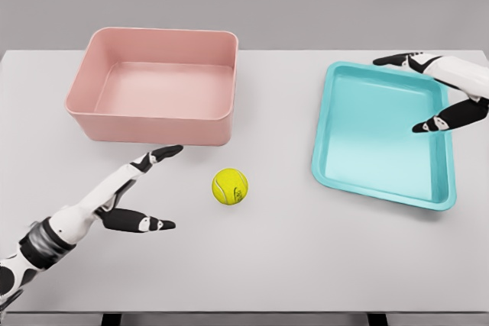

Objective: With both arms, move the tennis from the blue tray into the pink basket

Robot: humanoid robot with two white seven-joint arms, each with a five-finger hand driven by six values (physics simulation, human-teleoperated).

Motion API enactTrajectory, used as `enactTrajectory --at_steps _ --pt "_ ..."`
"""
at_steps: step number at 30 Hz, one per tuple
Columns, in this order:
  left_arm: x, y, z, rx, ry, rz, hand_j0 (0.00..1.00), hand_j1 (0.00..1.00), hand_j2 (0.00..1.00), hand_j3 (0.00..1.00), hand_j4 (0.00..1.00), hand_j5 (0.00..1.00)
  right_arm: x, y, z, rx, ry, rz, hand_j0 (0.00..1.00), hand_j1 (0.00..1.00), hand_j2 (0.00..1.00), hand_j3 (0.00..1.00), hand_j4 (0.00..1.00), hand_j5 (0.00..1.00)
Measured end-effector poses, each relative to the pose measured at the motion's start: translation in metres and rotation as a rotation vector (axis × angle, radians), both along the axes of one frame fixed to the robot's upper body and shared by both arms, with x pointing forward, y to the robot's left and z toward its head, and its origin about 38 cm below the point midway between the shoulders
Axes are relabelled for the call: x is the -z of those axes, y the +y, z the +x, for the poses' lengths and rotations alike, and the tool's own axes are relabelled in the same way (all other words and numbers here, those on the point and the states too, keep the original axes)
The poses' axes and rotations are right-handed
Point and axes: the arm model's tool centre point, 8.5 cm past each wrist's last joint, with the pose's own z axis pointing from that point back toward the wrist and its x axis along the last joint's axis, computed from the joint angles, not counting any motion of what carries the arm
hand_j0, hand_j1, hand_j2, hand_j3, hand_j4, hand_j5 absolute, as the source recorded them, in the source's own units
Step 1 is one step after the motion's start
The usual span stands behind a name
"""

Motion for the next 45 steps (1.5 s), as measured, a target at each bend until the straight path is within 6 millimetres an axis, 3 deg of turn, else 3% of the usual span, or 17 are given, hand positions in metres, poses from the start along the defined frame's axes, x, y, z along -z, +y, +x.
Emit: enactTrajectory --at_steps 5,15,31,45 --pt "0.002 -0.013 0.001 0.003 -0.005 -0.033 1.00 1.00 1.00 1.00 1.00 1.00 -0.004 -0.006 0.000 0.019 -0.014 0.008 1.00 1.00 1.00 1.00 1.00 1.00" --pt "0.025 -0.030 0.011 -0.070 0.151 0.049 1.00 1.00 1.00 1.00 1.00 1.00 -0.005 -0.006 -0.001 0.020 -0.017 0.009 1.00 1.00 1.00 1.00 1.00 1.00" --pt "0.024 -0.065 0.022 -0.057 0.082 0.087 1.00 1.00 1.00 1.00 1.00 1.00 -0.005 -0.005 0.000 0.025 -0.012 0.018 1.00 1.00 1.00 1.00 1.00 1.00" --pt "0.037 -0.078 0.029 -0.072 0.116 0.094 0.99 0.99 0.99 0.99 0.99 0.99 -0.008 0.000 -0.002 0.011 -0.019 0.018 1.00 1.00 1.00 1.00 1.00 1.00"
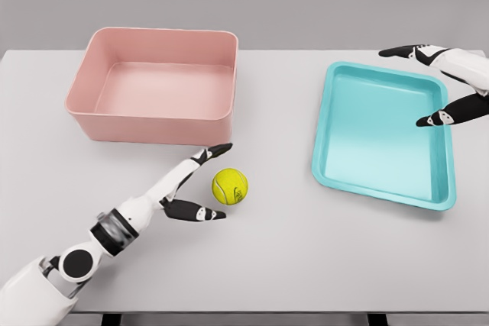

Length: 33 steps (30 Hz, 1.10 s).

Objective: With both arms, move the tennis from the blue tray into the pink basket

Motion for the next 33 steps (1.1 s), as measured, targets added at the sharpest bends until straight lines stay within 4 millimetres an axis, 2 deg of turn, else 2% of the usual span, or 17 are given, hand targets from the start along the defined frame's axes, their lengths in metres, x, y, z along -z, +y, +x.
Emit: enactTrajectory --at_steps 13,20,23,29,33 --pt "0.008 -0.008 0.002 0.002 0.020 0.004 0.94 0.94 0.94 0.94 0.94 0.94 0.003 0.008 0.001 -0.002 0.015 0.017 1.00 1.00 1.00 1.00 1.00 1.00" --pt "0.010 -0.011 0.001 0.006 0.027 0.002 0.87 0.87 0.87 0.87 0.87 0.87 0.003 0.013 -0.001 -0.012 0.016 0.016 1.00 1.00 1.00 1.00 1.00 1.00" --pt "0.011 -0.012 0.000 0.007 0.028 -0.001 0.82 0.82 0.82 0.82 0.82 0.82 0.003 0.013 -0.001 -0.013 0.017 0.016 1.00 1.00 1.00 1.00 1.00 1.00" --pt "0.011 -0.013 0.000 0.008 0.030 -0.004 0.61 0.61 0.61 0.61 0.61 0.61 0.003 0.013 -0.002 -0.013 0.017 0.014 1.00 1.00 1.00 1.00 1.00 1.00" --pt "0.011 -0.014 0.000 0.009 0.028 -0.005 0.58 0.58 0.58 0.58 0.58 0.58 0.002 0.016 -0.005 -0.025 0.012 0.010 1.00 1.00 1.00 1.00 1.00 1.00"
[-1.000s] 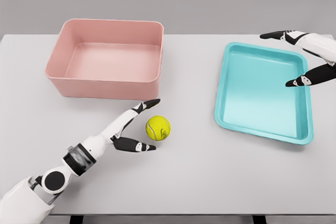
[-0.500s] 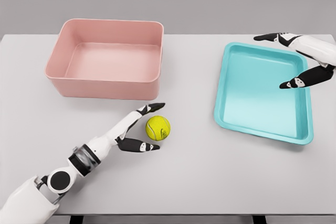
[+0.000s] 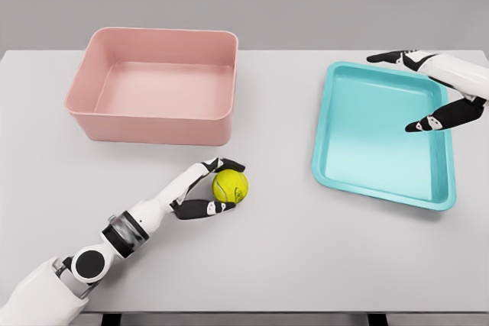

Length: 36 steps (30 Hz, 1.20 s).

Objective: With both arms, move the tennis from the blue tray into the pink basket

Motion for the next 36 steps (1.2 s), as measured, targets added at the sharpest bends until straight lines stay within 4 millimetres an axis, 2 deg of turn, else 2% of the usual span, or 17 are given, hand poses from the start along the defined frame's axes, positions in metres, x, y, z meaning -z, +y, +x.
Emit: enactTrajectory --at_steps 9,13,17,21,36 --pt "-0.002 -0.001 -0.001 0.004 -0.004 -0.004 0.53 0.53 0.53 0.53 0.53 0.53 -0.006 0.003 -0.003 -0.012 -0.015 -0.007 1.00 1.00 1.00 1.00 1.00 1.00" --pt "-0.009 -0.004 -0.002 0.016 -0.021 -0.017 0.53 0.53 0.53 0.53 0.53 0.53 -0.006 0.004 -0.004 -0.017 -0.016 -0.008 1.00 1.00 1.00 1.00 1.00 1.00" --pt "-0.025 -0.011 -0.005 0.039 -0.057 -0.050 0.53 0.53 0.53 0.53 0.53 0.53 -0.002 0.003 -0.007 -0.015 -0.007 -0.005 1.00 1.00 1.00 1.00 1.00 1.00" --pt "-0.037 -0.015 -0.005 0.055 -0.086 -0.070 0.53 0.53 0.53 0.53 0.53 0.53 -0.009 0.004 -0.010 -0.018 -0.029 -0.002 1.00 1.00 1.00 1.00 1.00 1.00" --pt "-0.091 -0.025 0.020 0.099 -0.241 -0.116 0.53 0.53 0.53 0.53 0.53 0.53 -0.013 -0.004 -0.014 -0.003 -0.042 -0.007 1.00 1.00 1.00 1.00 1.00 1.00"
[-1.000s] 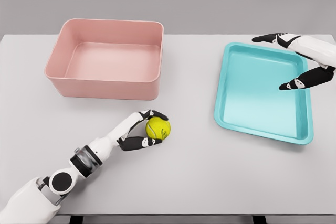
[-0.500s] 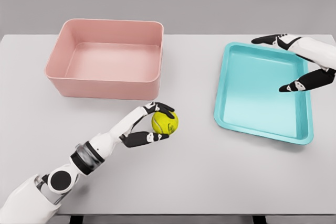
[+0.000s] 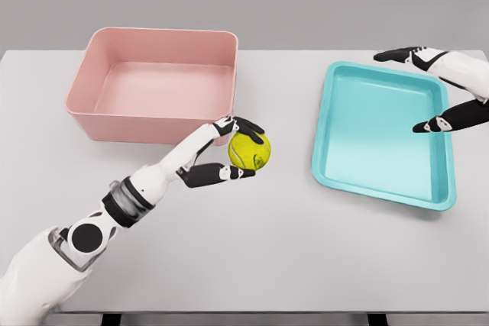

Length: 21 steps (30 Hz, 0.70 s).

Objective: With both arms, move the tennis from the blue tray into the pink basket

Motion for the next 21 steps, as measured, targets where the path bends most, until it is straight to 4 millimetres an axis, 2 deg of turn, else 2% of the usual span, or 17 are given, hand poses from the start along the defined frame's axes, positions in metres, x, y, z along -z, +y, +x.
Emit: enactTrajectory --at_steps 5,9,21 --pt "-0.016 -0.001 0.010 -0.001 -0.037 -0.016 0.53 0.53 0.53 0.53 0.53 0.53 -0.010 -0.009 -0.002 0.017 -0.016 -0.016 1.00 1.00 1.00 1.00 1.00 1.00" --pt "-0.030 0.001 0.018 -0.009 -0.064 -0.035 0.53 0.53 0.53 0.53 0.53 0.53 -0.011 -0.013 -0.004 0.022 -0.011 -0.022 1.00 1.00 1.00 1.00 1.00 1.00" --pt "-0.064 0.018 0.040 -0.058 -0.112 -0.082 0.52 0.52 0.52 0.52 0.52 0.52 -0.020 -0.018 -0.004 0.044 -0.019 0.003 1.00 1.00 1.00 1.00 1.00 1.00"
